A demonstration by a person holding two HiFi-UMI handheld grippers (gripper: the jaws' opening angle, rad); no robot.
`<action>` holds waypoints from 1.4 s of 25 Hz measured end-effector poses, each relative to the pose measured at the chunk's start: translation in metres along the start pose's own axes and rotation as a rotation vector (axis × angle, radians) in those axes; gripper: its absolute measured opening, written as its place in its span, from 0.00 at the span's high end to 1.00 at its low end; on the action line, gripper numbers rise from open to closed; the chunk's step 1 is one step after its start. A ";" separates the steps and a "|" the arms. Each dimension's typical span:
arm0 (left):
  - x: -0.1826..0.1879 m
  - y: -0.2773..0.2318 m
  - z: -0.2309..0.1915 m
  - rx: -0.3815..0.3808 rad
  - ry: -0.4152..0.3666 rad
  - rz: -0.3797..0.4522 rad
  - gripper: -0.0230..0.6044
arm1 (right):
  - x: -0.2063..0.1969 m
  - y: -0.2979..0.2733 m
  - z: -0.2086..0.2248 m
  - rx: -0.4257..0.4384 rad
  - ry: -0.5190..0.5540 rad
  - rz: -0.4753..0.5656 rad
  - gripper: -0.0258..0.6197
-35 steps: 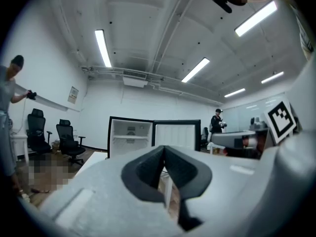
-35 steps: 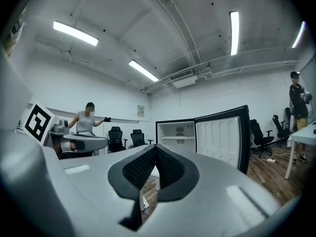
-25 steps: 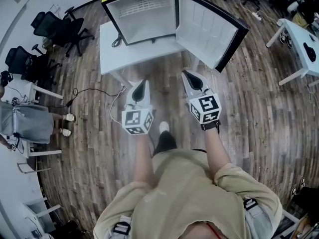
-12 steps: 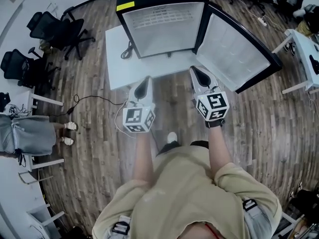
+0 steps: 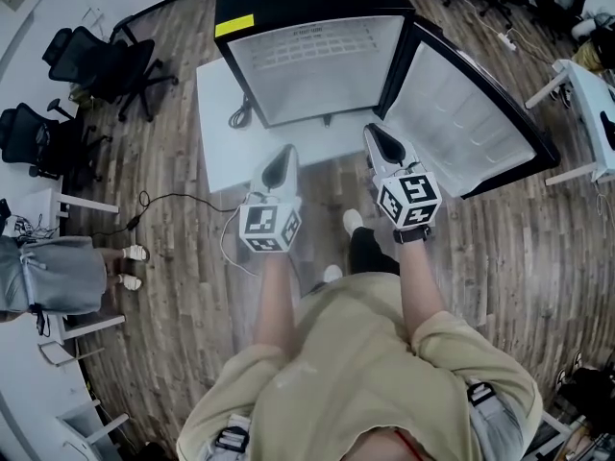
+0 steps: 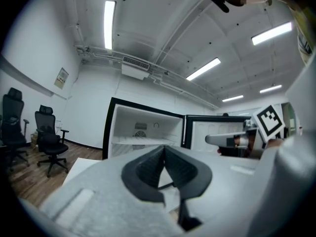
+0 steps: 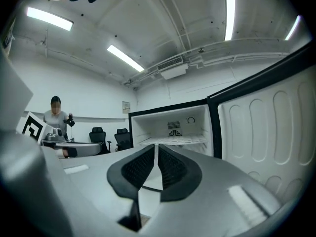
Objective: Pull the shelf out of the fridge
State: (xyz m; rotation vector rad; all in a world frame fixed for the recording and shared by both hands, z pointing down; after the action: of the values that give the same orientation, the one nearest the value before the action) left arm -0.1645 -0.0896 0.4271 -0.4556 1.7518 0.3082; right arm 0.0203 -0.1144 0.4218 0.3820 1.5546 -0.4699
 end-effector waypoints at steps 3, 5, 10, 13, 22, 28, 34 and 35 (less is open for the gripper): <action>0.000 -0.020 -0.009 0.022 -0.004 0.005 0.96 | -0.004 -0.022 0.019 0.014 -0.049 0.009 0.93; -0.001 -0.035 -0.016 0.037 0.002 0.006 0.96 | -0.007 -0.037 0.027 0.031 -0.073 0.016 0.93; 0.004 -0.071 -0.026 0.058 0.028 0.018 0.96 | -0.015 -0.075 0.047 0.056 -0.189 0.013 0.89; 0.003 -0.088 -0.034 0.065 0.021 0.013 0.96 | -0.023 -0.100 0.059 0.066 -0.286 0.016 0.88; -0.002 -0.123 -0.055 0.096 0.009 -0.005 0.96 | -0.043 -0.160 0.081 0.123 -0.543 0.018 0.86; -0.004 -0.144 -0.067 0.106 -0.019 -0.018 0.96 | -0.041 -0.195 0.087 0.177 -0.633 0.143 0.86; -0.004 -0.163 -0.070 0.090 -0.035 -0.018 0.96 | -0.053 -0.223 0.091 0.177 -0.748 0.143 0.71; -0.003 -0.166 -0.071 0.088 -0.035 -0.015 0.96 | -0.054 -0.227 0.092 0.174 -0.770 0.141 0.69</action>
State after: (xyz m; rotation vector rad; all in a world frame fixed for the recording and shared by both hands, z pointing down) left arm -0.1486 -0.2677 0.4526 -0.3979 1.7196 0.2264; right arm -0.0155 -0.3534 0.4882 0.3803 0.7398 -0.5586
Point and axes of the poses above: the fingertips, and each gripper's own axes: y backward along the fingers, z to its right, x out of its top, the point moved 4 cm from there along y, backward along the fingers, and after that the axes turned 8 degrees about y, right-handed, at the moved point
